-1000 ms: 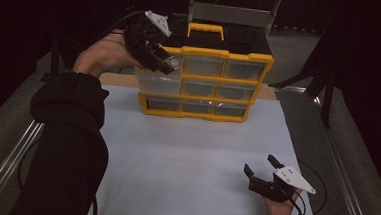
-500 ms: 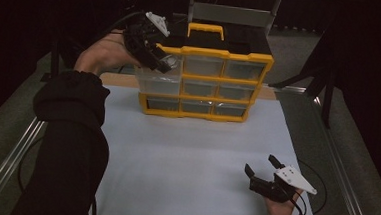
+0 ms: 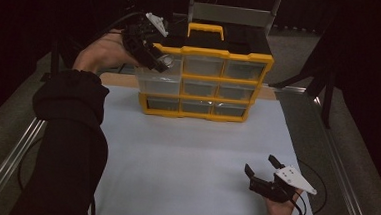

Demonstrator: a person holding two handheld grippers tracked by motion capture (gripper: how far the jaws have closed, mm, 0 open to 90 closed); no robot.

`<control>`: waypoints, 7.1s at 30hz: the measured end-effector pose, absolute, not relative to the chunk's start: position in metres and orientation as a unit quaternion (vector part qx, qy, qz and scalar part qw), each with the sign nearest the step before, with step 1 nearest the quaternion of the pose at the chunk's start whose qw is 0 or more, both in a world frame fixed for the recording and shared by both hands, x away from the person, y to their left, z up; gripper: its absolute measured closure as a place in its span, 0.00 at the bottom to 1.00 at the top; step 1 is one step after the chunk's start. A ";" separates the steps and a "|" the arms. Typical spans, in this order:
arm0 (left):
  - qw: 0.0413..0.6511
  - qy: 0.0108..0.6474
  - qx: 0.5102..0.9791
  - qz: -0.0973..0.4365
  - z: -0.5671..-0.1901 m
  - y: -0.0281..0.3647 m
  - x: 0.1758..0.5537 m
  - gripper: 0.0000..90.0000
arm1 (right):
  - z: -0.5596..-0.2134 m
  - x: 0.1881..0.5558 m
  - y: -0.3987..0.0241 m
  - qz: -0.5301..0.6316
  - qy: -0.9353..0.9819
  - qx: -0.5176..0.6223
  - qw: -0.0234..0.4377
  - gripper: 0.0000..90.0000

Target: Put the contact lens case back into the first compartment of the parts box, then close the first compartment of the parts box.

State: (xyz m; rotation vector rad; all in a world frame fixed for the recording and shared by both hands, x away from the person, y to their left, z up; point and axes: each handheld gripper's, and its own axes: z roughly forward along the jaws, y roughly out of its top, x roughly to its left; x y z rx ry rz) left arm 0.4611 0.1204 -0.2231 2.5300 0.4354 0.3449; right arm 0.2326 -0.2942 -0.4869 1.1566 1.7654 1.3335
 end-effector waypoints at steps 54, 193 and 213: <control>0.287 0.192 0.927 0.148 -0.222 0.108 0.445 0.01 | -0.486 0.231 -0.293 0.509 0.669 0.439 0.317 0.10; 0.324 0.157 0.923 0.133 -0.284 0.119 0.393 1.00 | -0.487 0.233 -0.288 0.503 0.678 0.432 0.317 0.10; 0.312 0.185 0.919 0.156 -0.292 0.121 0.400 1.00 | -0.488 0.233 -0.288 0.503 0.678 0.433 0.316 0.10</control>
